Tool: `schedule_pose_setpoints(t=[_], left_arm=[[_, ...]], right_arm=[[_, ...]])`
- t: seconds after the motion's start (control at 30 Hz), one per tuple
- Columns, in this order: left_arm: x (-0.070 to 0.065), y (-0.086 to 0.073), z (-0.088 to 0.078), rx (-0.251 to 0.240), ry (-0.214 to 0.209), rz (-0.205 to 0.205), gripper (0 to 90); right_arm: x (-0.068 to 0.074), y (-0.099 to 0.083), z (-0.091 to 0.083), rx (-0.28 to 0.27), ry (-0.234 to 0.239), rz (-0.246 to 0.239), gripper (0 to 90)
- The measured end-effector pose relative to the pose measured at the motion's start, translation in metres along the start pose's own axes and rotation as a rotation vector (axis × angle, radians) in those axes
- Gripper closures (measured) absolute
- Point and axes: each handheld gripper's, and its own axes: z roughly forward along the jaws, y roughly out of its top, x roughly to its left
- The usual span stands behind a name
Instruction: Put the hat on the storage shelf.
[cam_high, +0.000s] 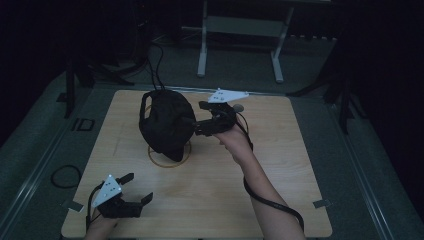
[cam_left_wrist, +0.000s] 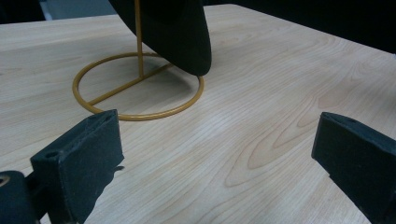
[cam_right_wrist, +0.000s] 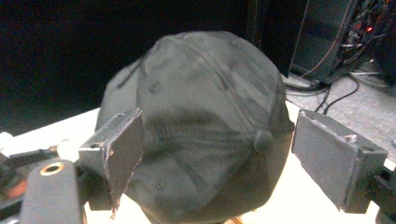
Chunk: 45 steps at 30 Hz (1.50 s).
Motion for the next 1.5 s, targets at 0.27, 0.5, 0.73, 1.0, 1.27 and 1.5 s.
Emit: schedule_pose_setpoints(t=[0.27,0.5,0.73,1.0,1.27,1.5], left_arm=[[-0.001,0.0,0.0,0.0,-0.002,0.0,2.2],[0.001,-0.001,-0.001,-0.001,0.005,-0.002,2.2],[0.0,-0.001,-0.001,-0.011,0.003,0.014,5.0],[0.0,-0.001,-0.001,-0.006,0.013,0.004,4.6],[0.0,-0.002,0.0,-0.001,0.004,0.006,4.5],[0.001,-0.001,-0.001,-0.005,0.034,0.007,2.8]], right_arm=[[0.002,-0.018,-0.011,0.015,-0.009,-0.036,15.4],[0.006,-0.036,-0.023,0.009,-0.011,-0.042,15.3],[0.008,-0.062,-0.027,0.023,-0.012,-0.036,15.3],[0.009,-0.098,-0.03,0.031,0.015,-0.014,14.2],[0.009,-0.134,-0.032,0.073,0.041,-0.021,14.2],[0.009,-0.16,-0.035,0.096,0.045,-0.02,14.2]])
